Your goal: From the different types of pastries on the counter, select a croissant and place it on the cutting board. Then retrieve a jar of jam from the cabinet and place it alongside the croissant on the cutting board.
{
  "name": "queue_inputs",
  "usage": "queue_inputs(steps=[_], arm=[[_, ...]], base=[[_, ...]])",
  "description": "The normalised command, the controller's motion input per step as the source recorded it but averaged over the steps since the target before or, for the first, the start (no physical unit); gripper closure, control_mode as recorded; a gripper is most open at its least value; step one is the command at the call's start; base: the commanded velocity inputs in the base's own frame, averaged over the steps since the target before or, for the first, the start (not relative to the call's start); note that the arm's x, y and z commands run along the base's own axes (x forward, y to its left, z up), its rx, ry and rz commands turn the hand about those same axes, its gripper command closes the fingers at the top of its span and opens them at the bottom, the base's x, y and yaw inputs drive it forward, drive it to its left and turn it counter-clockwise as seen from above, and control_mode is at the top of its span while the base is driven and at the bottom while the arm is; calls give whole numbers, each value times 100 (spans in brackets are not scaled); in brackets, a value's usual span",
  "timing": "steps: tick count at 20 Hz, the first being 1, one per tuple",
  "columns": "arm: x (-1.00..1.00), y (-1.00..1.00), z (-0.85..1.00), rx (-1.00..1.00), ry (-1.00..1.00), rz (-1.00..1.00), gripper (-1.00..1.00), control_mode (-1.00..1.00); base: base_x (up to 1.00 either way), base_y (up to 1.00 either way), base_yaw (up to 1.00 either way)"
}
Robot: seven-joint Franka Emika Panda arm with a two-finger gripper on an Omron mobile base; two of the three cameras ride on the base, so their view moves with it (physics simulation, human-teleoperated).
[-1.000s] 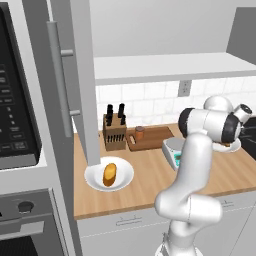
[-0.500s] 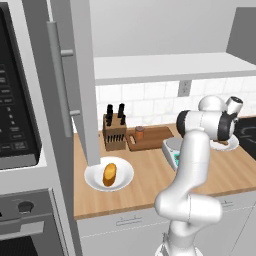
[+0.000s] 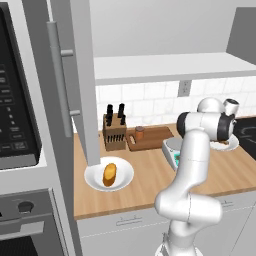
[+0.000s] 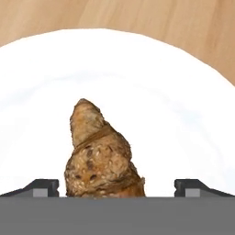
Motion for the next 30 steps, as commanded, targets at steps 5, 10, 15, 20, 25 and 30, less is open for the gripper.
queue_inputs(steps=[5, 10, 15, 20, 25, 30], arm=[[0, 24, -40, -9, 13, 1, 100, -100], [0, 0, 10, 0, 4, 0, 100, -100], [-8, 0, 100, 0, 5, 3, 100, -100], [-12, -2, 63, 8, 3, 0, 100, -100], [-32, 71, 64, 8, 0, 0, 100, -100], [-31, 100, 34, 1, 0, 0, 100, -100]], base=[[0, 0, 0], [0, 0, 0], [0, 0, 0], [0, 0, 0], [0, 0, 0], [0, 0, 0]])
